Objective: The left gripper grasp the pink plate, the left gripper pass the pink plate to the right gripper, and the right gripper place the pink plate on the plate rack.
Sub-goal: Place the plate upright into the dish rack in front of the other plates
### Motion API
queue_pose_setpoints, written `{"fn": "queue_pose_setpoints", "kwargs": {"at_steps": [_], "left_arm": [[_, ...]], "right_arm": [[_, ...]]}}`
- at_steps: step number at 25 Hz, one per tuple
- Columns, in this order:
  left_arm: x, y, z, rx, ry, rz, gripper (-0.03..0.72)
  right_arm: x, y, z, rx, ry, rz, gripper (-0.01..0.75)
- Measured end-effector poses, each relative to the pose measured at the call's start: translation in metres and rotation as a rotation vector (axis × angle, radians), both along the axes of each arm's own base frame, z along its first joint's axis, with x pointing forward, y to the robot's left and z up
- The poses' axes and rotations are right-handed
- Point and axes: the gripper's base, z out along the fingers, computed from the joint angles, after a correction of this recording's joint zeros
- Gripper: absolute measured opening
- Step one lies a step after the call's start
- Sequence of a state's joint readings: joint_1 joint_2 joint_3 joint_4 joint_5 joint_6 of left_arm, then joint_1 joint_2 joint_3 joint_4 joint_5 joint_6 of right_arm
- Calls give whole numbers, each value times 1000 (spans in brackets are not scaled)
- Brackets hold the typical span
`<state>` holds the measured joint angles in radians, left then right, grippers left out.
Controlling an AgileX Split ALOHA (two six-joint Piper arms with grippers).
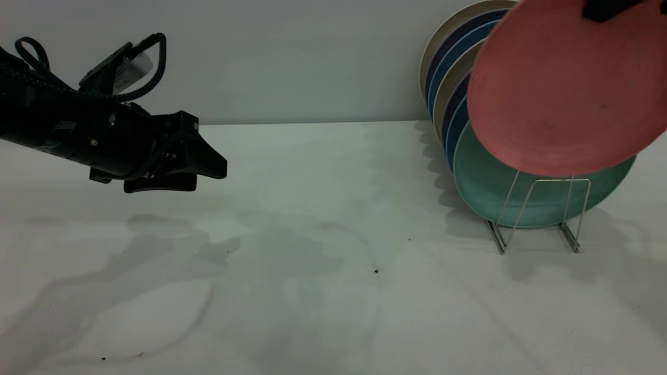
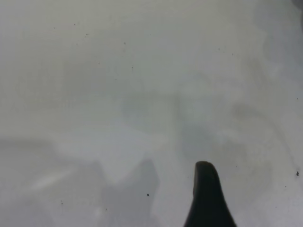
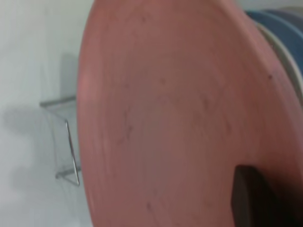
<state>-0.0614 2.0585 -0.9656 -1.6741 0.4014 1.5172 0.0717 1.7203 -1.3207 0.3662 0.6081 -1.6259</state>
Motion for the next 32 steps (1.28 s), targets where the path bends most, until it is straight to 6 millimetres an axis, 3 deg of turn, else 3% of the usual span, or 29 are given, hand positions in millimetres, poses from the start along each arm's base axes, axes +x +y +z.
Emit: {"fn": "queue_pose_setpoints", "kwargs": {"at_steps": [12,24,32], "left_arm": [[0,0,0,4,1,4,526],[1,2,-1,22,2,15,526],[1,3,-2,30,2,20,526]], "right_arm": [[2,-1,0,-16,-20,-2,82],[9,0,-24,-19,50,3,82],[9,0,-25,-19,56,4,82]]}}
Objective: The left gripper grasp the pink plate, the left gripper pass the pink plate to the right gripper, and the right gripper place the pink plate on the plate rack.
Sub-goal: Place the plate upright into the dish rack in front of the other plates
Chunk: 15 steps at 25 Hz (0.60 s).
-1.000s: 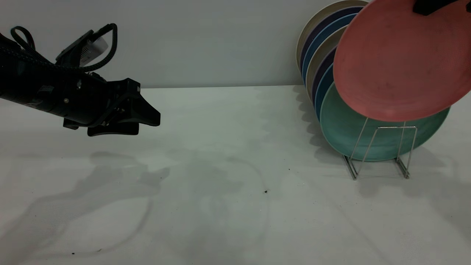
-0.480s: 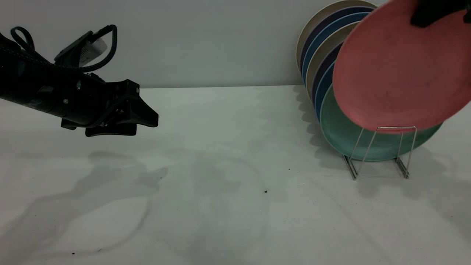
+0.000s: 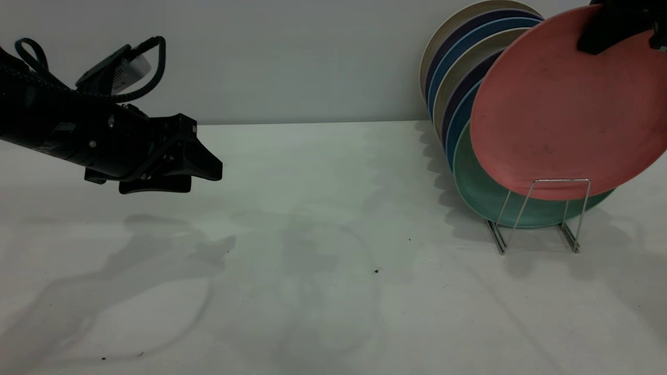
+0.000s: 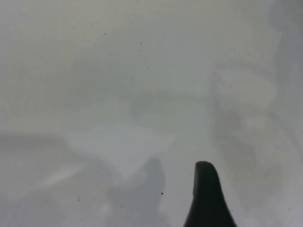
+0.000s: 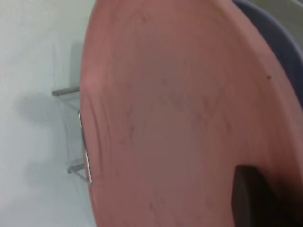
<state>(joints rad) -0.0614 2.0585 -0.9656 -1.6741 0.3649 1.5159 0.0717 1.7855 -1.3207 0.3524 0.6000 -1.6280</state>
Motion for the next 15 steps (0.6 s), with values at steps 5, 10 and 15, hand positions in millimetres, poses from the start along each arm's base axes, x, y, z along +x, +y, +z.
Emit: {"fn": "queue_pose_setpoints", "kwargs": {"at_steps": [5,10,15], "left_arm": [[0,0,0,2,0,0,526],[0,0,0,2,0,1,526],[0,0,0,2,0,1,526]], "right_arm": [[-2,0,-1,1,21,7,92],[-5,2,-3,11,64,19,103],[-8,3,-4,27,97,25,122]]}}
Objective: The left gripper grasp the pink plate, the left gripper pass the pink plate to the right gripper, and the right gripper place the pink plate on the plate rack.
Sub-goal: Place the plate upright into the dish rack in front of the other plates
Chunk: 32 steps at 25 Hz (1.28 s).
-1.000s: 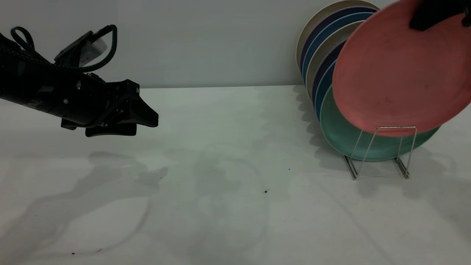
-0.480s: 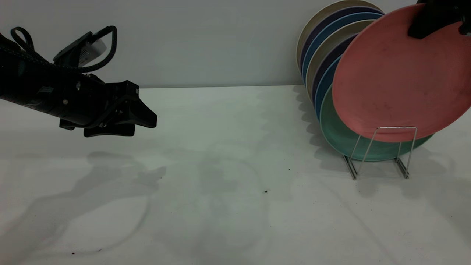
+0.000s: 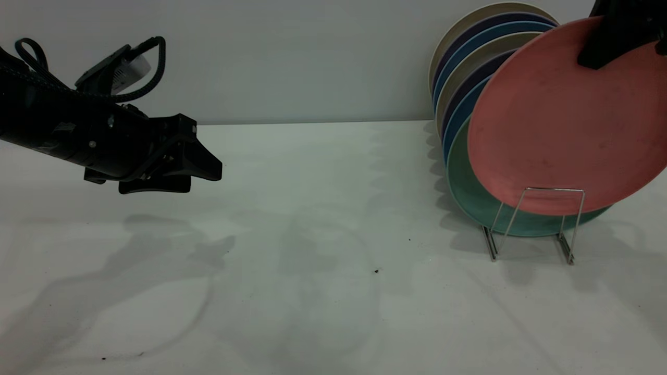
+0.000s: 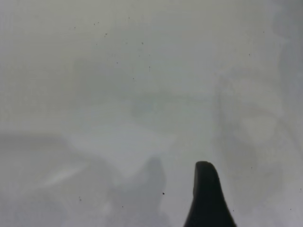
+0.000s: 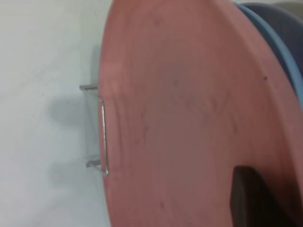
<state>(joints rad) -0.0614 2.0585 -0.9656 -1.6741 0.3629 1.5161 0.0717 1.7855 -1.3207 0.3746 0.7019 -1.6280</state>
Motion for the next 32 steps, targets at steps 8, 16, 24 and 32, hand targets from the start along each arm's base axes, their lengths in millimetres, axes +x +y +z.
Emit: {"fn": "queue_pose_setpoints", "kwargs": {"at_steps": [8,16,24,32], "left_arm": [[0,0,0,-6,7,9,526],[0,0,0,-10,11,15,526],[-7,5,-6,67,105,1,526],[-16,24,28,202,194,-32,511]], "right_arm": [[-2,2,-1,25,29,-2,220],[-2,2,-1,42,40,-28,254],[-3,2,1,311,203,-520,255],[-14,3,-3,461,455,-928,269]]}}
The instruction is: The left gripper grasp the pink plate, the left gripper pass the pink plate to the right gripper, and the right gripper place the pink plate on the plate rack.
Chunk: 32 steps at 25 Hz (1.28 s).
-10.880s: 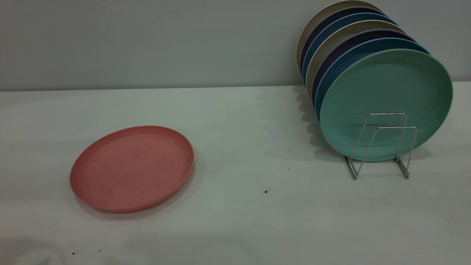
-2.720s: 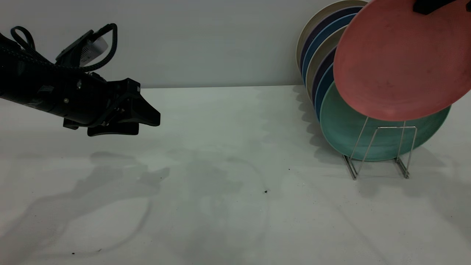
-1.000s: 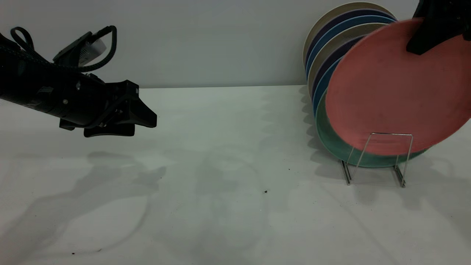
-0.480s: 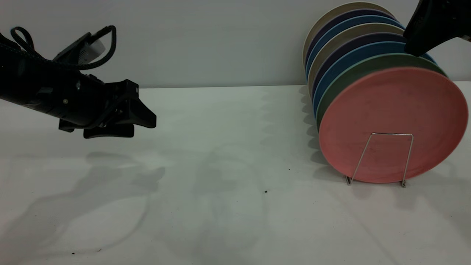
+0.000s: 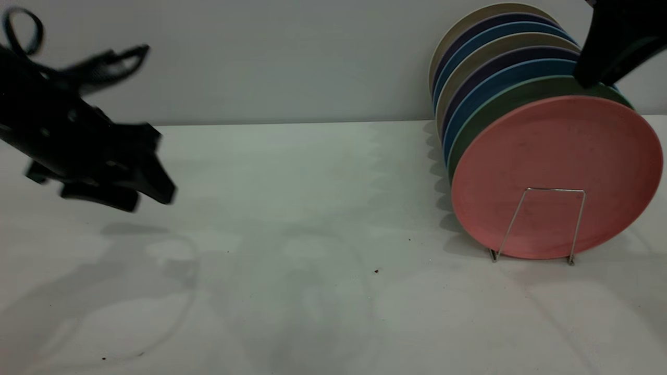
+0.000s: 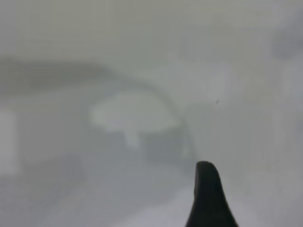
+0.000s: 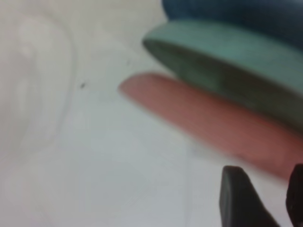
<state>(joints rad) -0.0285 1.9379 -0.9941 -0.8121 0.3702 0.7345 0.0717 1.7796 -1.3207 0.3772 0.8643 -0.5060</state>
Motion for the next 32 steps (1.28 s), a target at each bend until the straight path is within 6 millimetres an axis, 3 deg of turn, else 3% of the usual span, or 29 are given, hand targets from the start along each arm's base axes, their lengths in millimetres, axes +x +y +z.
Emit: {"fn": "queue_pose_setpoints", "kwargs": {"at_steps": [5,9,16,21,24,27,32], "left_arm": [[-8,27,41,121,73,-2,479],[-23,46,79,286,70,41,473],[-71,63,163,464,-42,183,473],[-113,62,203,466,-86,221,473],[-137,58,221,419,-162,226,472],[-166,51,225,358,-216,211,473],[-222,45,208,318,-261,190,473]], "right_arm": [[-11,1,1,17,108,4,388],[-23,0,13,8,154,-6,463],[-55,-13,50,-96,190,-98,475],[-103,-18,73,-103,145,-115,475],[-138,-21,86,-95,91,-119,475],[-175,-23,103,-84,-2,-121,475],[-238,-28,119,-65,-164,-121,475]]}}
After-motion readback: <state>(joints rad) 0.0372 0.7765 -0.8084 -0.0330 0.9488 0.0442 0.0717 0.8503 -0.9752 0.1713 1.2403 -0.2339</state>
